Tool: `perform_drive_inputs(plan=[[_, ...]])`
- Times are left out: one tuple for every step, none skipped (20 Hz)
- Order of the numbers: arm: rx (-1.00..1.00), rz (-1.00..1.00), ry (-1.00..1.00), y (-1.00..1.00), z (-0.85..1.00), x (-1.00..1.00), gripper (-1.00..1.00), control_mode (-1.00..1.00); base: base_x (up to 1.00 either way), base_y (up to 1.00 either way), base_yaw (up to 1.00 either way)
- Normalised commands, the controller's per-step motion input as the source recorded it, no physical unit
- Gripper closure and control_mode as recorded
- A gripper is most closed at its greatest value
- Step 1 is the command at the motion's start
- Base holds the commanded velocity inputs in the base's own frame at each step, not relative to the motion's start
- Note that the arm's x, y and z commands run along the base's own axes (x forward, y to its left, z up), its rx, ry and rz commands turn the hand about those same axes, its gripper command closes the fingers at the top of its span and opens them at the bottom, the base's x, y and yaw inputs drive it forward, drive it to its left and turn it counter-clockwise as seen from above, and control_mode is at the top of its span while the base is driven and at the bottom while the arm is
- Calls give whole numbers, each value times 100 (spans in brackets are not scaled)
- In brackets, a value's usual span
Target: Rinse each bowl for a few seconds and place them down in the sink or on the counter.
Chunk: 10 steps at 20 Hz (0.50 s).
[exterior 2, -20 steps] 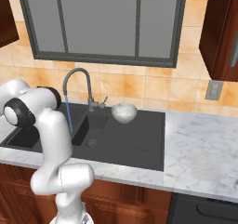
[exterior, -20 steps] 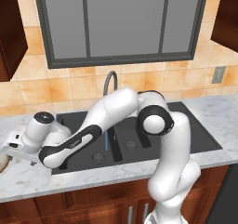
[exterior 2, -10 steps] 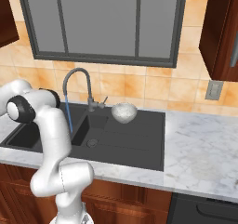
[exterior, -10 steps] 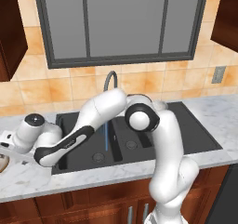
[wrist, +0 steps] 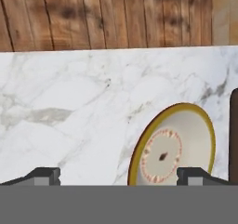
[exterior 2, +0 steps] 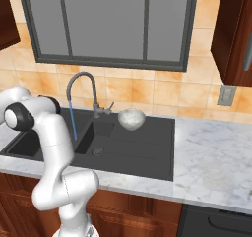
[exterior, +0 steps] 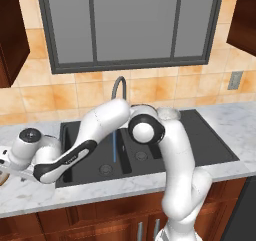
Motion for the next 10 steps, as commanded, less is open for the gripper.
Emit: perform_drive_inputs(plan=[[0, -1, 0, 0, -17, 6, -100, -100, 0, 0, 0], [0, -1, 0, 0, -14, 10, -100, -100, 0, 0, 0], [0, -1, 0, 0, -10, 12, -100, -100, 0, 0, 0], [0, -1, 0, 0, -9, 16, -100, -100, 0, 0, 0], [0, -1, 0, 0, -6, 17, -100, -100, 0, 0, 0], [1, -1, 0, 0, -3, 20, -100, -100, 0, 0, 0], [2, -1, 0, 2, -3, 22, -100, -100, 0, 0, 0], [2, -1, 0, 6, -3, 24, -100, -100, 0, 0, 0], [2, -2, 0, 9, -7, 24, -100, -100, 0, 0, 0], [1, -2, 0, 10, -6, 25, -100, -100, 0, 0, 0]])
